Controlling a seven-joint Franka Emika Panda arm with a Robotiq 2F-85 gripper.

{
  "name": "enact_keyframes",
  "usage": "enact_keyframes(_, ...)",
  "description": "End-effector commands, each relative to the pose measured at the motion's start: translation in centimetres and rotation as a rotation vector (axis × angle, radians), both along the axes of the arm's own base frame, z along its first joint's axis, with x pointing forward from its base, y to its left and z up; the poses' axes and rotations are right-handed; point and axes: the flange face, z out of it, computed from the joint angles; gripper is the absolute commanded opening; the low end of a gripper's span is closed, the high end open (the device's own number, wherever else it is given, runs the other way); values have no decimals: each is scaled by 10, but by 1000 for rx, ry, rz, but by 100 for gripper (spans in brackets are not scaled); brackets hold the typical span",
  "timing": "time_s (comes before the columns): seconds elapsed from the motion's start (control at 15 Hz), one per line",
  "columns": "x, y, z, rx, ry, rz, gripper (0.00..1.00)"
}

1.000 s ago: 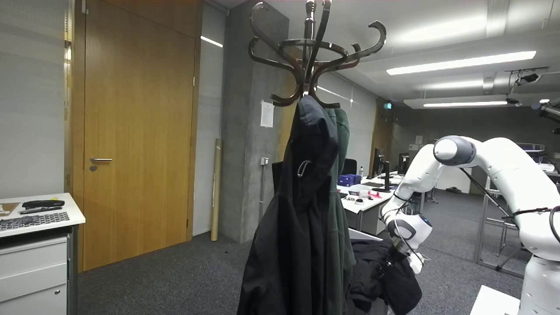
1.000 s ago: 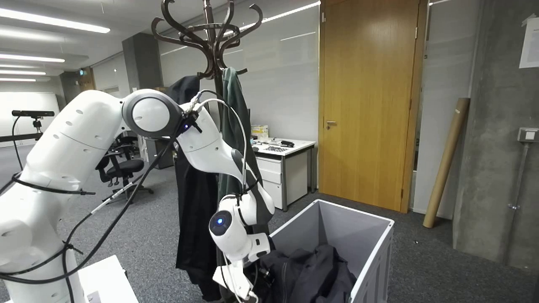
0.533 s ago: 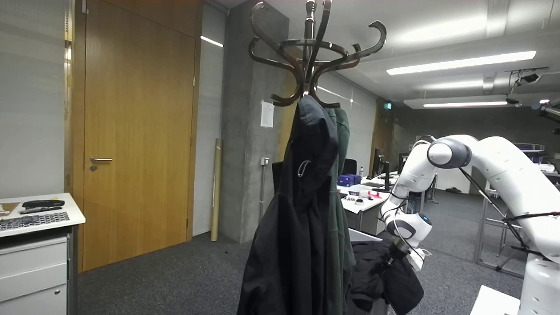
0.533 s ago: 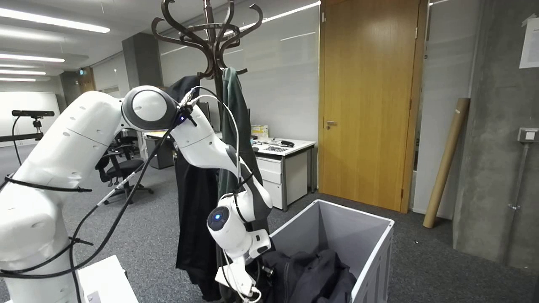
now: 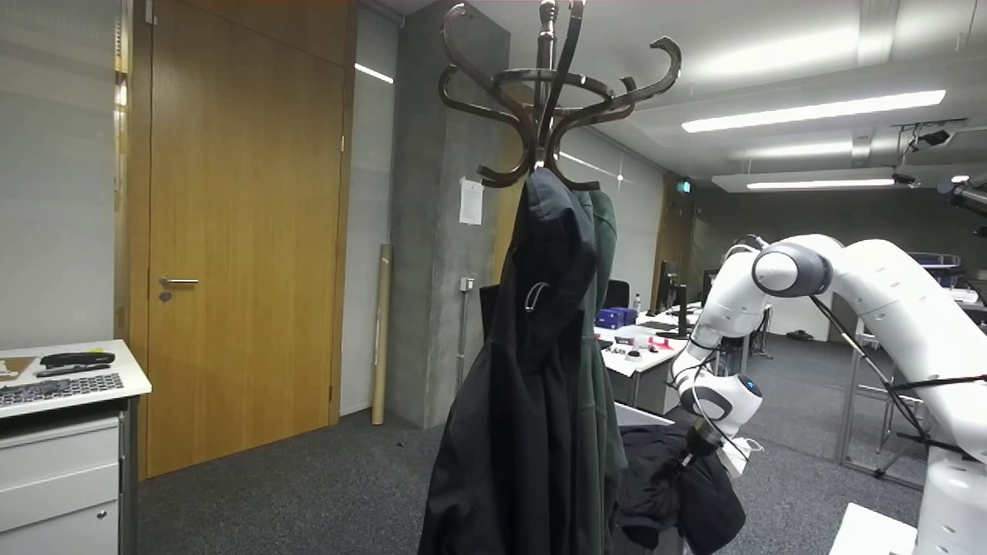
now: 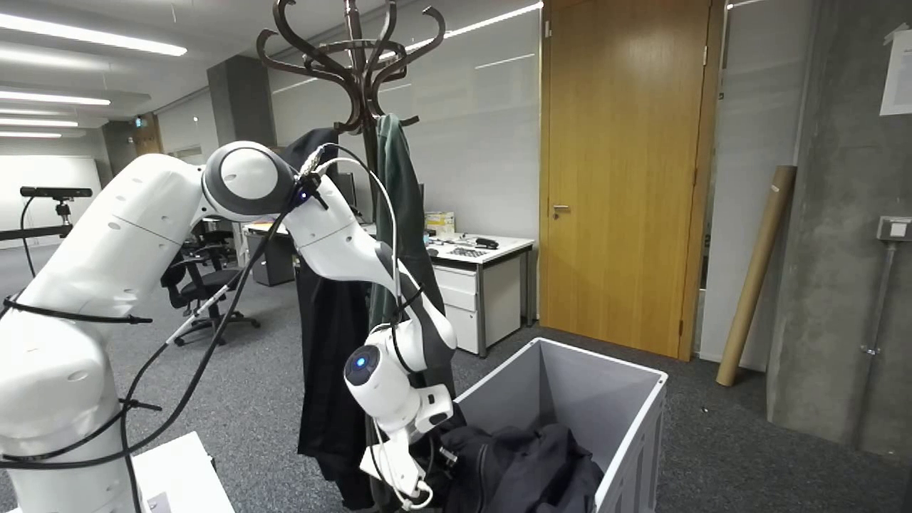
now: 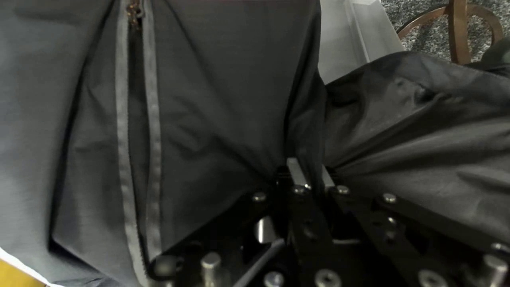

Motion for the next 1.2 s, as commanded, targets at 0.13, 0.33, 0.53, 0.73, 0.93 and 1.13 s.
enact_keyframes(0.13, 3, -15, 56, 13, -128, -79, 2)
enact_keyframes(0.33, 0, -23, 82, 9, -171, -102, 2)
enact_keyframes(0.53, 8, -32, 119, -11, -235, -117, 2)
enact_keyframes(0.73, 26, -43, 163, -29, -342, -122, 2)
enact_keyframes(0.93, 48, -46, 195, -28, -448, -92, 2)
enact_keyframes(1.13, 74, -42, 209, 0, -552, -41, 2)
